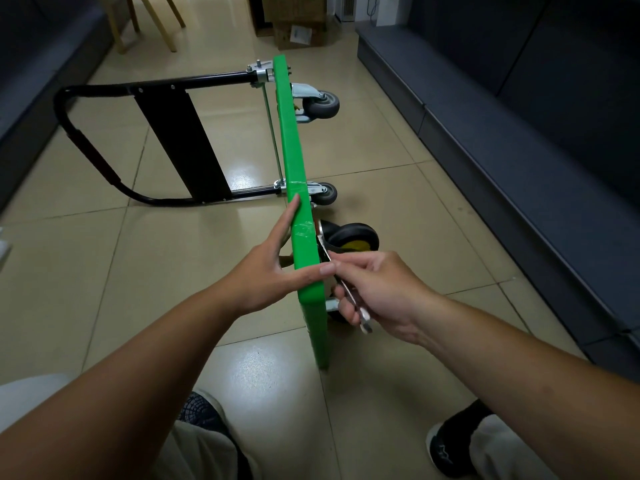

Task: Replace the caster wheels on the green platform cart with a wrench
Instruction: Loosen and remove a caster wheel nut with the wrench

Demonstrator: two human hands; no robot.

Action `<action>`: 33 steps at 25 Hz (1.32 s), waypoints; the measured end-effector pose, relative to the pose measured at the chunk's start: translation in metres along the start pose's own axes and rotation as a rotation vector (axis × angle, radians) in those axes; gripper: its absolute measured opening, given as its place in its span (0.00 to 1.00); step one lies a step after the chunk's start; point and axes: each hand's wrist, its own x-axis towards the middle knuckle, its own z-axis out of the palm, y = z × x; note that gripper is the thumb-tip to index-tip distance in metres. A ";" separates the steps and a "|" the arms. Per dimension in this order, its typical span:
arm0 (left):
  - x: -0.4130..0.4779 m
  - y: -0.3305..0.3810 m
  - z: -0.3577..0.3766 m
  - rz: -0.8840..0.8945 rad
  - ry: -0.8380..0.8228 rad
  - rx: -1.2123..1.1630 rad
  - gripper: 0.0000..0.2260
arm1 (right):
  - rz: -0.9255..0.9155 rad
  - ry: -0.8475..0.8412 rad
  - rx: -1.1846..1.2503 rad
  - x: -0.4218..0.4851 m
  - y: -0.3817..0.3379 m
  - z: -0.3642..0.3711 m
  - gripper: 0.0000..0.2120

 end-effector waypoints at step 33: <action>-0.002 0.006 0.002 -0.018 0.020 -0.053 0.50 | 0.104 0.128 0.089 -0.011 -0.014 0.005 0.09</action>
